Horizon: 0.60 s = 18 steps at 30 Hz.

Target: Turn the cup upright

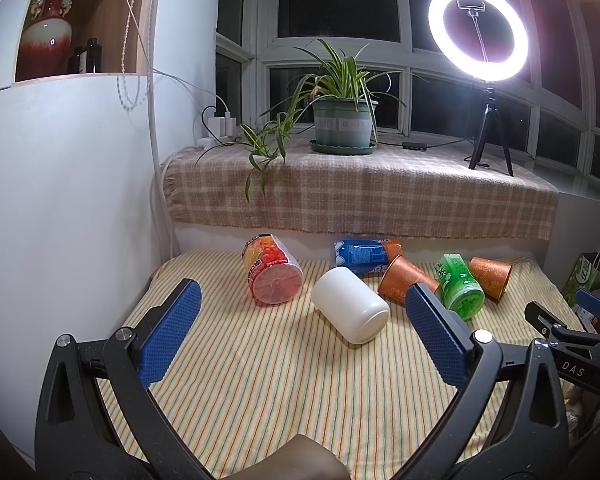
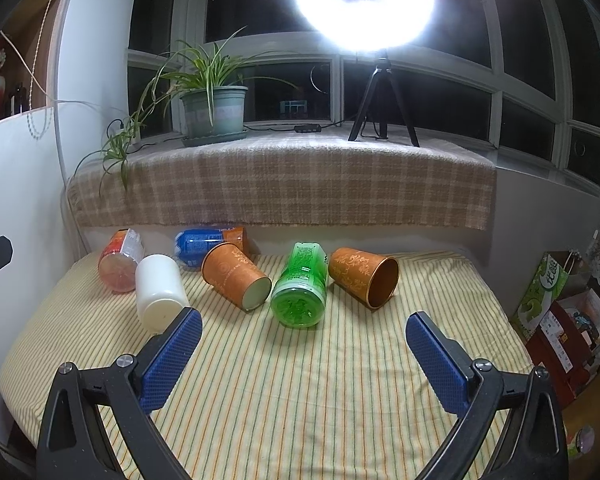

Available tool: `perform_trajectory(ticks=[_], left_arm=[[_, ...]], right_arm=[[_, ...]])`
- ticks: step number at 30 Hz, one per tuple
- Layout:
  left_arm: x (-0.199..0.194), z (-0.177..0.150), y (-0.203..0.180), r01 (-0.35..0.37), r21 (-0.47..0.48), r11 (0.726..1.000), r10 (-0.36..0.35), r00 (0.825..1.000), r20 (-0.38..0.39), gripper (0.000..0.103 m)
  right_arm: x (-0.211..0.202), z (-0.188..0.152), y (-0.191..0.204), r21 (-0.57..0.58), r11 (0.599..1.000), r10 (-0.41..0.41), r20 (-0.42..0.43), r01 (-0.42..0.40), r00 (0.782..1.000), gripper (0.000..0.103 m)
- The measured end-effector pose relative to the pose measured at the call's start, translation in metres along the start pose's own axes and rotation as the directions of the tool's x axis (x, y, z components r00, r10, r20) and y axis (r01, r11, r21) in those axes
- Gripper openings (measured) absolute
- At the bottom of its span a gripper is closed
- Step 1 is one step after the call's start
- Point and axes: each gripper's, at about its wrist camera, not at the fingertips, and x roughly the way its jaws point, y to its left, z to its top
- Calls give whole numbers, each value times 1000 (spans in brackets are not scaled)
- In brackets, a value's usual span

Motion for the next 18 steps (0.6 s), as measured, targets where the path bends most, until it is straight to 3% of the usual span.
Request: perform_trajectory(ticks=[18], left_arm=[[10,-9,5,-21,-7,1000,21,999,-34,103]], right_arm=[[14,4,8,-36,998,49,-31,-50,998,103]])
